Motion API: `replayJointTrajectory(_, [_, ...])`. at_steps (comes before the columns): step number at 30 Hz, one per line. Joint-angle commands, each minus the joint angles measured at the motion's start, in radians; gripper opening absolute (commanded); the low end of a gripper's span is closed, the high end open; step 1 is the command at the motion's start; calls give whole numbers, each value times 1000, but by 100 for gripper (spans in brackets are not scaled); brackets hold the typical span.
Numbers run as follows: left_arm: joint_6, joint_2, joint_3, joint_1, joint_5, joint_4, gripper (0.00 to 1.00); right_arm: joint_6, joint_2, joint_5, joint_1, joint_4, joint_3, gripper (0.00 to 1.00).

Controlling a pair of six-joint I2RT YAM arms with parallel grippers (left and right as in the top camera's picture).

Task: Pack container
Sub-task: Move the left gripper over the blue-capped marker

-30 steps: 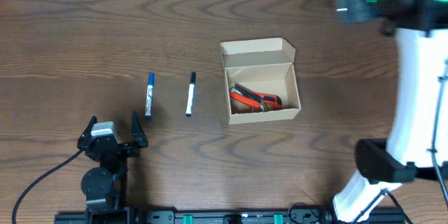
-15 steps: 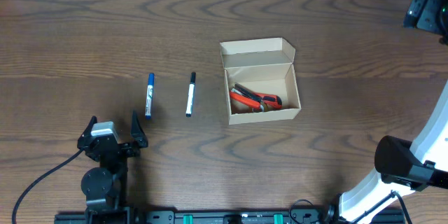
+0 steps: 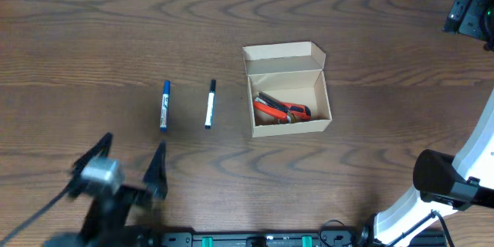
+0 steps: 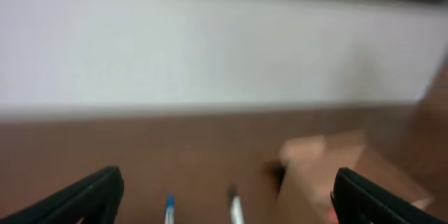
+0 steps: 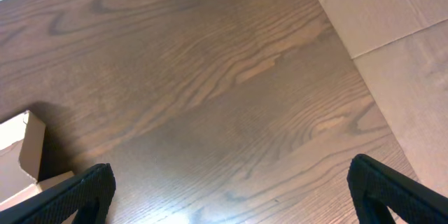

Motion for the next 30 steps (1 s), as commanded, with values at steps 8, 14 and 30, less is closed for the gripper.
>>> replayJointTrajectory(8, [116, 225, 288, -2, 260, -129, 95, 15, 0, 10, -5, 0, 0, 99])
replayJointTrajectory(14, [120, 536, 349, -3, 128, -309, 95, 15, 0, 10, -5, 0, 0, 99])
replayJointTrajectory(30, [0, 1025, 347, -140, -309, -245, 95, 15, 0, 10, -5, 0, 0, 99])
